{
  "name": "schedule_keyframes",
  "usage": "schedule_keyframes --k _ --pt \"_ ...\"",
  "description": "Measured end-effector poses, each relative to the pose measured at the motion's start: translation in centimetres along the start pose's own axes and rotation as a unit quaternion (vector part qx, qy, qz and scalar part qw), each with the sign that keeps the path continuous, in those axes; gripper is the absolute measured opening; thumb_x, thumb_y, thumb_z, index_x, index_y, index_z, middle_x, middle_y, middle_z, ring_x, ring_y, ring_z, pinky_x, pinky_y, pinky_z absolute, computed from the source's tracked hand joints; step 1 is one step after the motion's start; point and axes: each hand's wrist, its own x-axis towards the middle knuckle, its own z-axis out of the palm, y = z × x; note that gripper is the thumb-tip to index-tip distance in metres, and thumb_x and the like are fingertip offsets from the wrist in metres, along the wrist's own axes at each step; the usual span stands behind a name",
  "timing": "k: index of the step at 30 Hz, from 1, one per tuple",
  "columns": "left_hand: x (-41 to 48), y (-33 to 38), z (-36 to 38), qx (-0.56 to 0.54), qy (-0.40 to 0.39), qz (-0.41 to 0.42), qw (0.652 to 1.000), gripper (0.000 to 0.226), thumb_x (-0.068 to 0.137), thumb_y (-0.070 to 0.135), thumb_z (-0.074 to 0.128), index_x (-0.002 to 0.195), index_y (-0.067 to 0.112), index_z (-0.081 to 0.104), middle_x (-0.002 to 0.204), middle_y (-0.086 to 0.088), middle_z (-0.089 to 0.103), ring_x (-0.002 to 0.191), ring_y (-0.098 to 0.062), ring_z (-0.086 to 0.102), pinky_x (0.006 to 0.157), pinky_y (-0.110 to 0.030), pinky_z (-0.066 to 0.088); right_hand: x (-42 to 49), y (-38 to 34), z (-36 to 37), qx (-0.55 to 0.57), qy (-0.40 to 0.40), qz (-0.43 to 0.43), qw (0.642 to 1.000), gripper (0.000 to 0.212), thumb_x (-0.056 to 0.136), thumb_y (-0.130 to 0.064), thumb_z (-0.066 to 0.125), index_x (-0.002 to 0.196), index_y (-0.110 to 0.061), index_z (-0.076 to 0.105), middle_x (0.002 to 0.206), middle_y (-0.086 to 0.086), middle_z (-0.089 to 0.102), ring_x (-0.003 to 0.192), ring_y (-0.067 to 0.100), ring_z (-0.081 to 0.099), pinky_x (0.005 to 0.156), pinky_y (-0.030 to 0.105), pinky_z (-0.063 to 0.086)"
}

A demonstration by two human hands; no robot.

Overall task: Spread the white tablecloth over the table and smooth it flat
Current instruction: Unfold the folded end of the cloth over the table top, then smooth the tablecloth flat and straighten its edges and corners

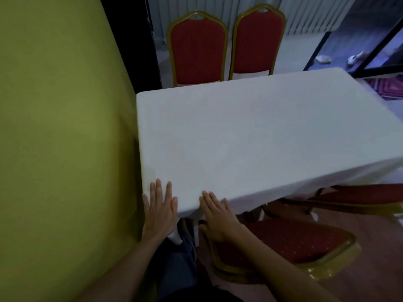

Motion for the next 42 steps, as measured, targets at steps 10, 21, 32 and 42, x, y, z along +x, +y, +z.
schedule_keyframes --k 10,21,32,42 --pt "-3.7 2.3 -1.1 -0.012 -0.115 -0.023 0.993 0.066 0.101 0.050 0.015 0.155 0.023 -0.014 0.160 -0.012 -0.028 0.148 -0.031 -0.025 0.120 -0.058 -0.007 -4.3 2.8 -0.7 0.088 -0.024 0.082 0.992 0.082 0.103 -0.036 0.044 0.157 -0.006 -0.011 0.166 0.010 -0.017 0.153 0.026 -0.015 0.121 0.058 0.001" --pt "-1.6 17.8 -0.7 -0.052 -0.199 0.131 0.970 0.052 0.104 0.043 0.017 0.155 0.031 0.020 0.166 -0.002 -0.006 0.152 -0.025 -0.009 0.117 -0.060 0.000 -6.7 10.1 -3.0 0.105 0.015 0.168 0.980 0.079 0.103 -0.030 0.044 0.157 -0.004 -0.008 0.166 0.012 -0.015 0.153 0.028 -0.012 0.121 0.057 0.006" --pt "1.8 35.3 -1.9 -0.046 -0.224 0.250 0.941 0.053 0.105 0.036 0.024 0.157 0.026 0.014 0.165 -0.006 0.013 0.153 -0.026 0.007 0.120 -0.055 0.013 -14.4 25.1 -4.2 0.204 0.086 0.260 0.940 0.076 0.103 -0.037 0.044 0.158 -0.006 0.002 0.167 0.011 -0.005 0.154 0.028 -0.004 0.122 0.053 0.009" --pt "3.2 55.4 2.4 -0.023 -0.253 0.233 0.939 0.056 0.104 0.043 0.028 0.156 0.027 0.015 0.165 -0.010 0.010 0.152 -0.031 0.005 0.120 -0.055 0.016 -25.4 44.4 -5.0 0.166 0.226 0.268 0.922 0.053 0.097 -0.033 0.044 0.142 -0.005 0.040 0.152 0.014 0.040 0.144 0.031 0.028 0.119 0.052 0.016"
